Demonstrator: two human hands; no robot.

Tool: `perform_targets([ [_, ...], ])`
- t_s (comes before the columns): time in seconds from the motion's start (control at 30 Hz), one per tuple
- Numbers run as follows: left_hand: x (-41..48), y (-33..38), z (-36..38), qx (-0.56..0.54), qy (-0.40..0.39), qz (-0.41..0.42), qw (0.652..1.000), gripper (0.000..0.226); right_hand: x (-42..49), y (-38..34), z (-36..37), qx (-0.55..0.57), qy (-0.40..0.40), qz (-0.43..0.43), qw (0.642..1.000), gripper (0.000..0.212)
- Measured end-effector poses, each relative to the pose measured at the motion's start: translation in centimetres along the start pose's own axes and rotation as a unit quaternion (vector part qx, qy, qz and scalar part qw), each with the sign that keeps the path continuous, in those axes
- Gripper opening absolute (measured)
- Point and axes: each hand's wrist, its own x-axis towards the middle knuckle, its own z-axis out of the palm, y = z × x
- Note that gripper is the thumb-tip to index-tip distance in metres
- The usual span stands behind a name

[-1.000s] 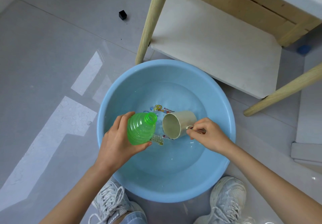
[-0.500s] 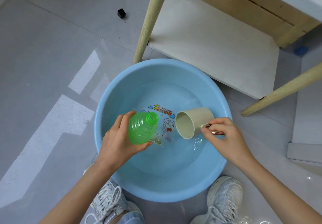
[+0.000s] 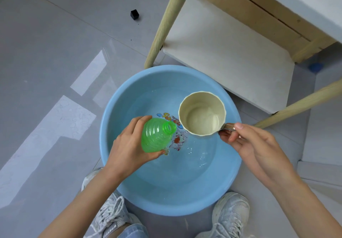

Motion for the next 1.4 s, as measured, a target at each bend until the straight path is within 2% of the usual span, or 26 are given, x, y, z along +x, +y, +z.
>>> perform_targets([
  [0.1, 0.1, -0.2, 0.0, -0.009, 0.0, 0.024, 1.0, 0.094, -0.2, -0.3, 0.5, 0.03, 0.009, -0.005, 0.999, 0.049],
  [0.33, 0.0, 0.0, 0.0, -0.023, 0.011, 0.045, 0.999, 0.091, -0.7, 0.8, 1.3, -0.12, 0.05, -0.081, 0.988, 0.055],
  [0.43, 0.0, 0.0, -0.1, -0.024, 0.016, 0.05, 0.998, 0.093, -0.8, 1.1, 1.5, -0.149, 0.064, -0.09, 0.983, 0.056],
  [0.67, 0.1, 0.2, -0.4, -0.036, 0.023, 0.044, 0.998, 0.093, -1.1, 0.6, 2.0, -0.195, 0.066, -0.135, 0.969, 0.047],
  [0.87, 0.1, 0.3, -0.3, -0.044, 0.018, 0.044, 0.998, 0.092, -1.4, -0.2, 2.5, -0.248, 0.046, -0.187, 0.95, 0.03],
  [1.03, 0.2, 0.4, -0.3, -0.051, 0.015, 0.04, 0.998, 0.091, -1.5, -0.2, 2.2, -0.245, 0.043, -0.214, 0.945, 0.023],
  [1.17, 0.3, 0.6, -0.3, -0.059, 0.011, 0.035, 0.998, 0.092, -1.5, -0.3, 2.2, -0.262, 0.04, -0.243, 0.933, 0.031],
  [1.27, 0.4, 0.8, -0.3, -0.06, 0.012, 0.035, 0.998, 0.092, -1.6, -0.4, 2.3, -0.276, 0.035, -0.263, 0.924, 0.047],
  [1.4, 0.4, 0.9, -0.3, -0.062, 0.009, 0.034, 0.997, 0.092, -1.7, -0.4, 2.2, -0.295, 0.033, -0.283, 0.912, 0.046],
])
